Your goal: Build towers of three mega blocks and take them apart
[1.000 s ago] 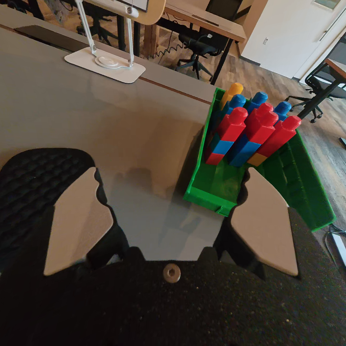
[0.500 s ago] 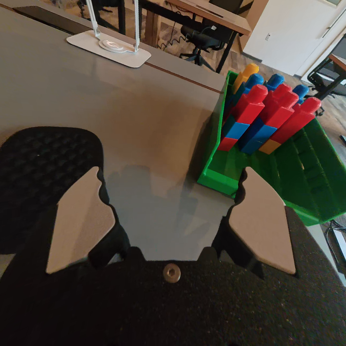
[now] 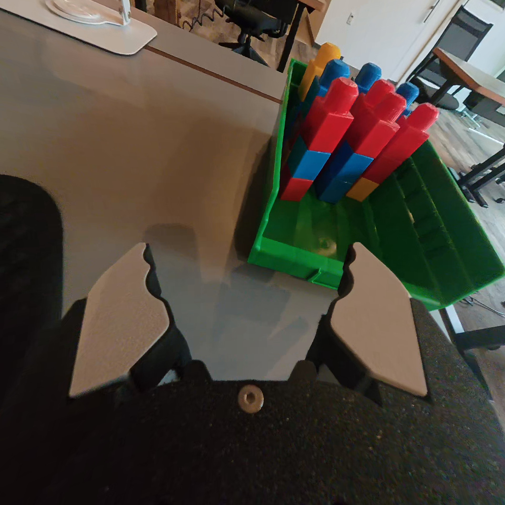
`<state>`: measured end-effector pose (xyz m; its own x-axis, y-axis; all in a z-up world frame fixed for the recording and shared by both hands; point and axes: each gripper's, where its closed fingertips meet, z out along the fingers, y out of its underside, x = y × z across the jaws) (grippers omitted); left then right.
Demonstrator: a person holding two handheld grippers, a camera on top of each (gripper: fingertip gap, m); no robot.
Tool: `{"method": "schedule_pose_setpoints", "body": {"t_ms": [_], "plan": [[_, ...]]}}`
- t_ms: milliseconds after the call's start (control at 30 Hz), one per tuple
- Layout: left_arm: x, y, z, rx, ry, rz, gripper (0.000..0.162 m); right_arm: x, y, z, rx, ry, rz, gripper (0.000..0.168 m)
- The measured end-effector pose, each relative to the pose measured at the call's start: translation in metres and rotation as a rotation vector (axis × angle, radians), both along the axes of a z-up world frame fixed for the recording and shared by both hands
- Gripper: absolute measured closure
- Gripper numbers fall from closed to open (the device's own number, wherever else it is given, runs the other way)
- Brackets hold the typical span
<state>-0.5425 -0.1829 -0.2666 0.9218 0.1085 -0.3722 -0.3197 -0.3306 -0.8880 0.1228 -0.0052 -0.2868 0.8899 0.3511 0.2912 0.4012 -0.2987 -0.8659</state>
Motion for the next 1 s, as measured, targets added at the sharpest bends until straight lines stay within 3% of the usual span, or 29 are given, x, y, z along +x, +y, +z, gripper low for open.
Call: {"method": "schedule_pose_setpoints", "body": {"t_ms": [333, 700, 1000], "plan": [[-0.008, 0.012, -0.012, -0.021, 0.029, 0.001, 0.077, 0.010, 0.025, 0.005, 0.031, -0.039, -0.060, 0.051], [-0.009, 0.022, -0.022, -0.033, 0.035, -0.017, 0.110, 0.011, 0.040, 0.003, 0.014, -0.054, -0.082, 0.075], [-0.007, 0.028, -0.023, -0.015, 0.007, -0.034, 0.154, 0.011, 0.044, 0.003, 0.032, -0.102, -0.065, 0.124]]}}
